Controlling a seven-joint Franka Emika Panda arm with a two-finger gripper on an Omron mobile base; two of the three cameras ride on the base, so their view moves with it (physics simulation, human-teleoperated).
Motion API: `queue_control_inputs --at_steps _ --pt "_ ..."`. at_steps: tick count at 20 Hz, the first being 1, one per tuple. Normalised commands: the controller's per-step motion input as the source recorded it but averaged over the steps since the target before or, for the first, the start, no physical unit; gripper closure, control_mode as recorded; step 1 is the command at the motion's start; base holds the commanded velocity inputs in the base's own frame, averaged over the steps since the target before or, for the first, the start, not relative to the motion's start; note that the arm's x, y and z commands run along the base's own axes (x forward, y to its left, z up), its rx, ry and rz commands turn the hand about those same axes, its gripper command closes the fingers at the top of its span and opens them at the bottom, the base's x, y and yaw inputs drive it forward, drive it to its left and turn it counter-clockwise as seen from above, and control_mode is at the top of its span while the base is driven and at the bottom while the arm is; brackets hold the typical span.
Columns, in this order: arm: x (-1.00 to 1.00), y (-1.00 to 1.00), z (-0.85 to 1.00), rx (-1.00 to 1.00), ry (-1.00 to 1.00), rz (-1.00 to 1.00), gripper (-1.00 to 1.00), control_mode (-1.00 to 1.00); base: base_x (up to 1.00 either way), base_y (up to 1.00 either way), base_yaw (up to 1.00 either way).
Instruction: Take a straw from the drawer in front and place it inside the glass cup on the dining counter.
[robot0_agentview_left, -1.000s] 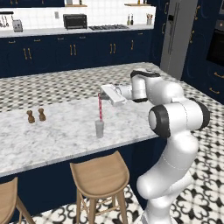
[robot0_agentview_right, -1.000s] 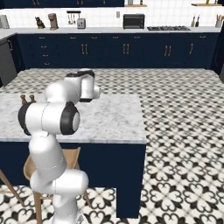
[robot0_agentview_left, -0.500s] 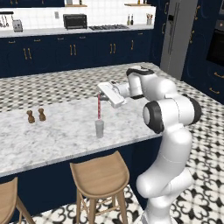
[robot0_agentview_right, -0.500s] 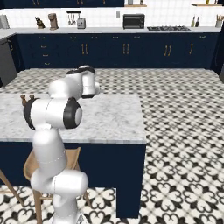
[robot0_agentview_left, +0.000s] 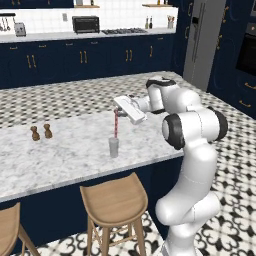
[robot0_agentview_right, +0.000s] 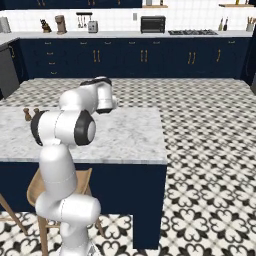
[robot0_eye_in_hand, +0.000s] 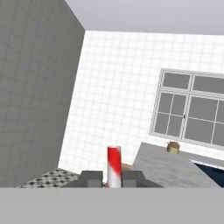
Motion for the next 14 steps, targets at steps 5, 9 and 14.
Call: queue_control_inputs --at_steps 5,9,14 --pt "0.00 0.00 -0.25 0.00 0.06 0.00 1.00 -1.00 0.00 0.00 0.00" --pt "0.00 0.03 -0.22 0.00 0.02 0.00 1.00 -1.00 0.00 0.00 0.00" --pt "0.01 0.05 -0.22 0.00 0.00 0.01 1.00 -1.00 0.00 0.00 0.00"
